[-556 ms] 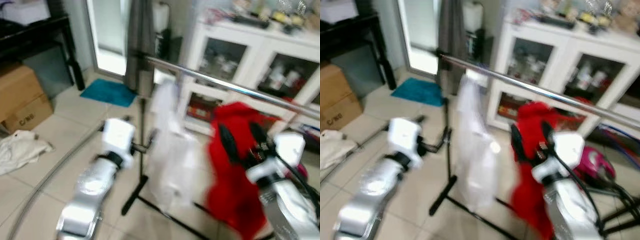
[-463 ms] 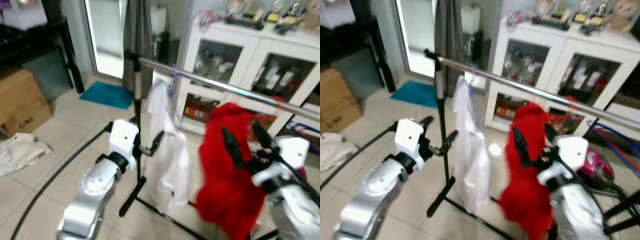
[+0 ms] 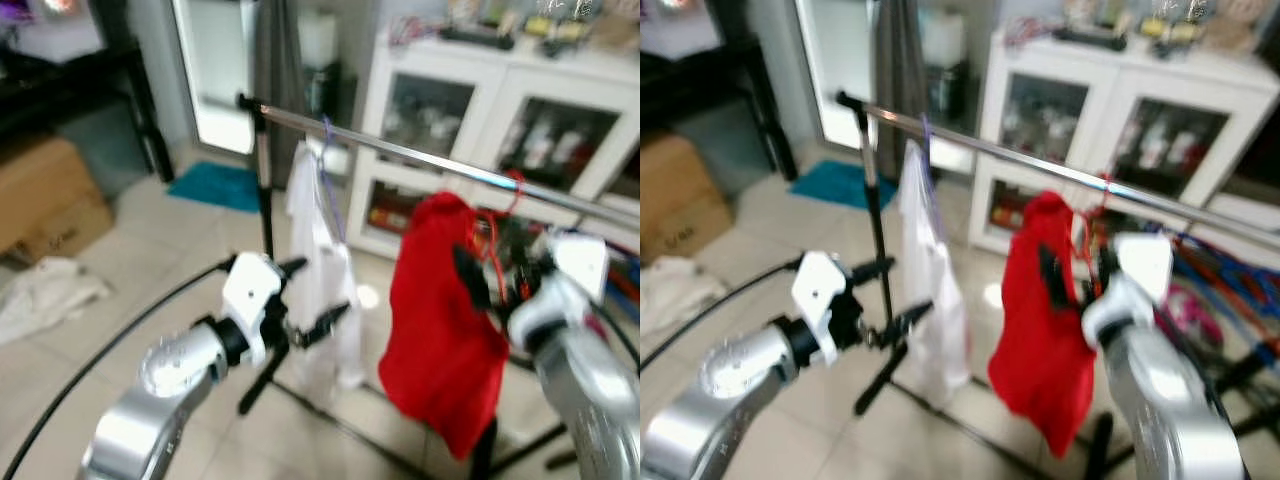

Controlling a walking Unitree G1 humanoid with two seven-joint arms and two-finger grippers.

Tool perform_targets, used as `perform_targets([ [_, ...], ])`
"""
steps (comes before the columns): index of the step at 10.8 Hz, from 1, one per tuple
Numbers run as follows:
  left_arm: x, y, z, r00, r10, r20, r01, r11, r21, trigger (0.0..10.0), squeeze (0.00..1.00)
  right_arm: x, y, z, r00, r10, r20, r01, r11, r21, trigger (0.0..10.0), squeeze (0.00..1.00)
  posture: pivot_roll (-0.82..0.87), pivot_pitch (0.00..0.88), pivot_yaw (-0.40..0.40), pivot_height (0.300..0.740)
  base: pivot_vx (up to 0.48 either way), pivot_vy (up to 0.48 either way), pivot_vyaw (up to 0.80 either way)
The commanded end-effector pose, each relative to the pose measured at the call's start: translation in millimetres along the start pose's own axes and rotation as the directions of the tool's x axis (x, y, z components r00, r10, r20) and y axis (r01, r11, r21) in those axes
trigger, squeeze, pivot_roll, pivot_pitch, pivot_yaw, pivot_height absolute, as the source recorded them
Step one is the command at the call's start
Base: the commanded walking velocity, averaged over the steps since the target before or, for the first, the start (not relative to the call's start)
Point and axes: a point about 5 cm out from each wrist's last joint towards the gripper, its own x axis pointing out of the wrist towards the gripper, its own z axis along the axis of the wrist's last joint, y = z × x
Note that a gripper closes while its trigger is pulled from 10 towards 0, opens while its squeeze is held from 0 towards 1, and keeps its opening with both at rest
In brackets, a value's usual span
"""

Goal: Hang hanger

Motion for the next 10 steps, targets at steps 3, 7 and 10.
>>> perform_targets([
  [3, 1.1, -1.6, 1.7, 0.997, -0.075, -0.018, 0.075, 0.997, -0.004, 10.0, 0.00, 36.6, -15.4, 5.3, 0.992, -0.075, -0.101, 0.071, 0.996, -0.046, 10.0, 0.00, 0.05, 0.000, -0.037, 0.740, 0.000, 0.000, 0.00],
  [7, -1.9, -2.5, 3.5, 0.995, -0.097, -0.024, 0.097, 0.995, -0.016, 10.0, 0.00, 67.9, -38.9, 19.5, 0.971, -0.193, -0.142, 0.179, 0.978, -0.106, 9.4, 0.00, 0.07, 0.000, -0.057, 0.740, 0.000, 0.000, 0.00],
  [10, -5.9, -3.4, 4.2, 0.995, -0.093, -0.025, 0.093, 0.995, -0.020, 10.0, 0.00, 39.8, -38.9, 29.0, 0.981, 0.078, -0.179, -0.114, 0.973, -0.199, 10.0, 0.00, 0.08, 0.000, -0.063, 0.740, 0.000, 0.000, 0.00],
])
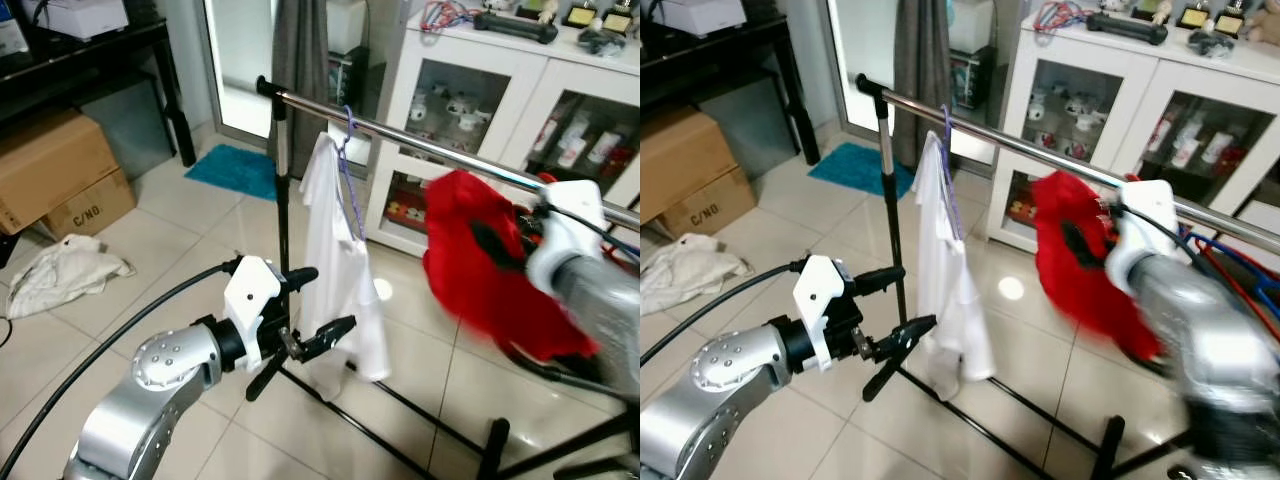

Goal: Hang hanger

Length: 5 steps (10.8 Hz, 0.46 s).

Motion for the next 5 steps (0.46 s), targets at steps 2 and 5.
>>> perform_targets([
  [2, 1.6, -2.5, 3.2, 1.000, -0.028, 0.008, 0.028, 1.000, 0.005, 10.0, 0.00, -20.9, -13.1, 0.0, 0.997, 0.078, -0.017, -0.078, 0.997, -0.011, 10.0, 1.00, 0.06, 0.000, -0.046, 0.740, 0.000, 0.000, 0.00],
  [5, 8.9, -2.2, 5.3, 0.997, -0.074, 0.013, 0.074, 0.997, 0.007, 10.0, 0.00, -11.1, -32.1, 1.2, 0.996, -0.078, -0.034, 0.078, 0.997, -0.006, 10.0, 0.94, 0.03, 0.000, -0.016, 0.740, 0.000, 0.000, 0.00],
])
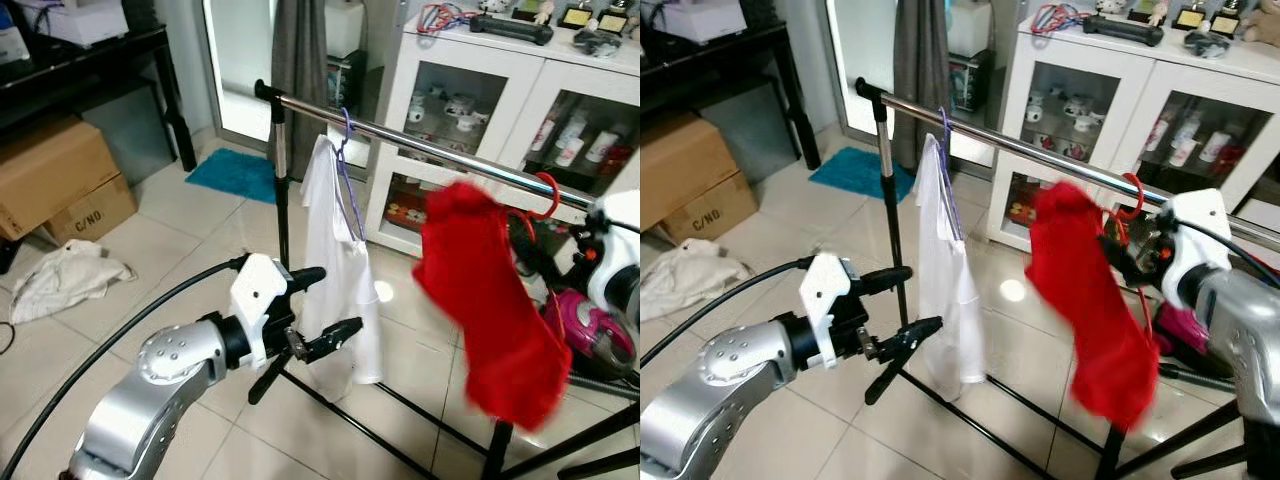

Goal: Hang hanger

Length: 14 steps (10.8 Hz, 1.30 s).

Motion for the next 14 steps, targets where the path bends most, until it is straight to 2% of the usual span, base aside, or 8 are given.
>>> perform_targets([
  [1, 3.0, -1.2, 2.1, 0.999, -0.035, 0.009, 0.035, 0.999, -0.005, 10.0, 0.00, 9.5, 5.9, -4.1, 1.000, 0.017, -0.019, -0.018, 1.000, -0.005, 10.0, 0.00, 0.03, 0.000, -0.014, 0.740, 0.000, 0.000, 0.00],
  [2, 4.0, -2.4, 2.4, 0.998, -0.065, 0.009, 0.065, 0.998, -0.012, 10.0, 0.00, 24.5, 9.9, -10.3, 0.999, 0.022, -0.047, -0.022, 1.000, -0.005, 10.0, 0.00, 0.03, 0.000, -0.014, 0.740, 0.000, 0.000, 0.00],
  [3, 4.3, -2.4, 2.5, 0.997, -0.071, 0.005, 0.071, 0.997, -0.008, 10.0, 0.00, 32.6, 9.9, -13.4, 0.998, 0.007, -0.067, -0.006, 1.000, 0.005, 9.9, 0.00, 0.04, 0.000, -0.017, 0.740, 0.000, 0.000, 0.00],
  [4, 4.2, -1.7, 2.7, 0.997, -0.072, 0.004, 0.072, 0.997, -0.001, 10.0, 0.00, 38.8, 8.2, -15.9, 0.996, -0.004, -0.085, 0.005, 1.000, 0.019, 3.1, 0.00, 0.05, 0.000, -0.024, 0.740, 0.000, 0.000, 0.00],
  [5, 3.4, -0.5, 3.0, 0.998, -0.070, 0.004, 0.070, 0.998, 0.002, 10.0, 0.00, 40.0, 6.6, -15.3, 0.997, 0.003, -0.083, 0.000, 1.000, 0.032, 0.0, 0.00, 0.05, 0.000, -0.028, 0.740, 0.000, 0.000, 0.00],
  [10, 2.6, 0.0, 1.9, 0.998, -0.069, 0.007, 0.069, 0.998, 0.006, 10.0, 0.00, 42.2, 0.7, -10.5, 0.996, 0.033, -0.078, -0.029, 0.998, 0.049, 0.0, 0.00, 0.04, 0.000, -0.031, 0.740, 0.000, 0.000, 0.00],
  [14, 4.0, 1.2, 1.9, 0.997, -0.072, 0.007, 0.072, 0.997, 0.012, 10.0, 0.00, 43.1, 2.5, -12.8, 0.996, 0.043, -0.083, -0.038, 0.997, 0.061, 0.0, 0.00, 0.04, 0.000, -0.027, 0.740, 0.000, 0.000, 0.00],
])
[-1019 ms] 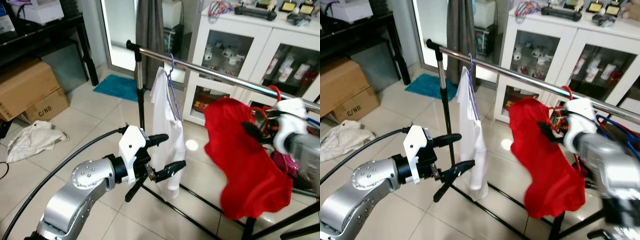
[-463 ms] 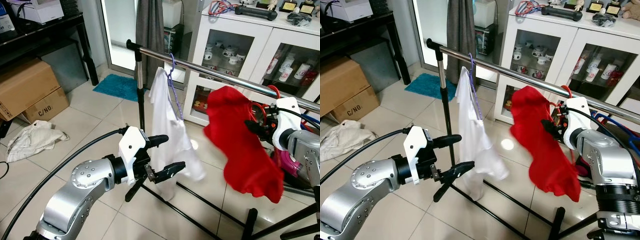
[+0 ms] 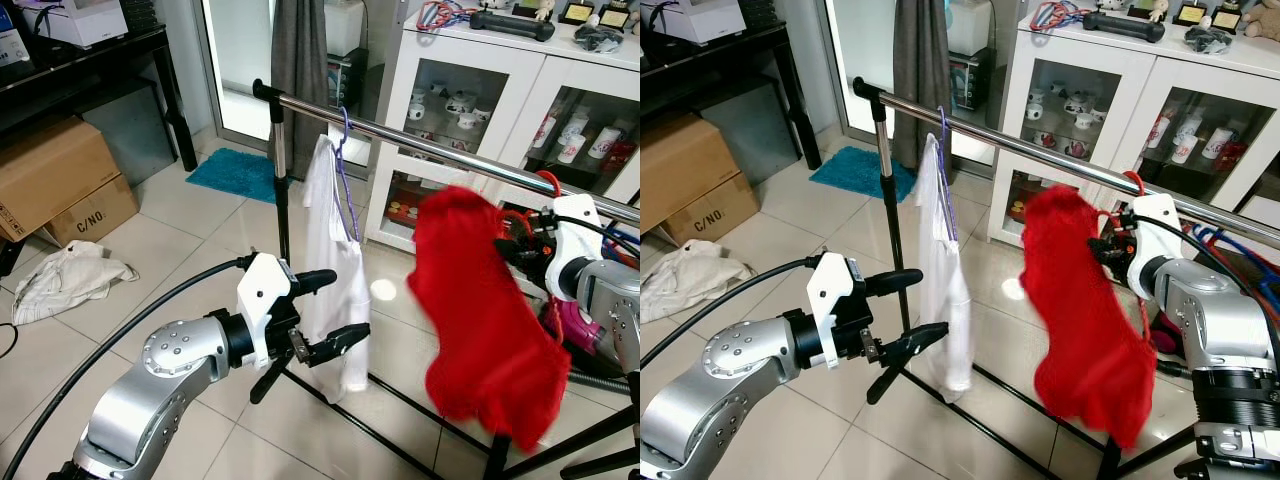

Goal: Hang hanger

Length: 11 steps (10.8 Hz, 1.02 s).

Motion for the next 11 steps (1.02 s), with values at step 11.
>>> perform_targets([
  [11, -0.2, 11.3, -7.5, 0.986, 0.160, -0.036, -0.158, 0.987, 0.041, 10.0, 0.00, -10.6, 0.3, 6.2, 0.999, -0.003, 0.048, 0.002, 1.000, 0.015, 0.0, 0.00, 0.04, 0.000, -0.033, 0.740, 0.000, 0.000, 0.00],
])
